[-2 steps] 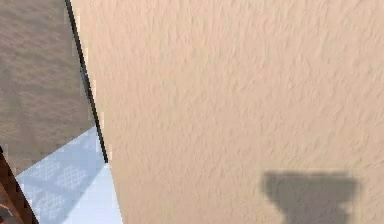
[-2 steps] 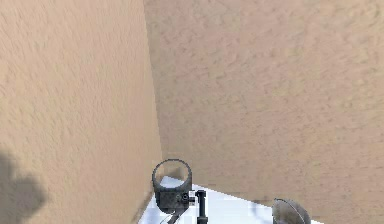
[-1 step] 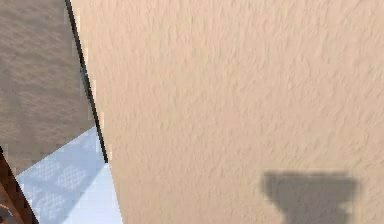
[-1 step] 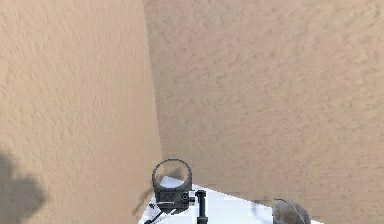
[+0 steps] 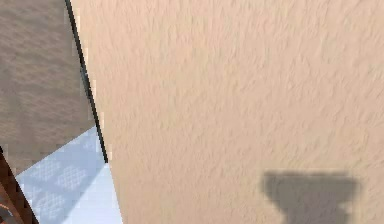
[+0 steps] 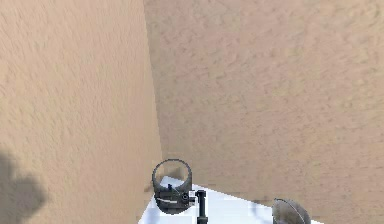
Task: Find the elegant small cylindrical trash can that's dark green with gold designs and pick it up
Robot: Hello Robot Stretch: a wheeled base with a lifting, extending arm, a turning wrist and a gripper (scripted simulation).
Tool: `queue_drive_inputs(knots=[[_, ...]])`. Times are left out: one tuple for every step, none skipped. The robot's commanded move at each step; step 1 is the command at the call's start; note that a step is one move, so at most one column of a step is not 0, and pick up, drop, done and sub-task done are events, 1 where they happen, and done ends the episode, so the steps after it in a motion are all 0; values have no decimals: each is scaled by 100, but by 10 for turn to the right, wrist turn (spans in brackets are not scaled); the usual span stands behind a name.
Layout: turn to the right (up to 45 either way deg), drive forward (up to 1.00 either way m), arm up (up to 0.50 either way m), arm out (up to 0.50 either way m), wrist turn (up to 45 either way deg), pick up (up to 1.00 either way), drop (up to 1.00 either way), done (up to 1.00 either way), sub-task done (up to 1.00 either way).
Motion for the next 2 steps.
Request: queue_drive_inputs(knots=[[0, 0, 0, 0, 120, 0, 0, 0, 0], [0, 0, 0, 0, 0, 100, 0, 0, 0]])
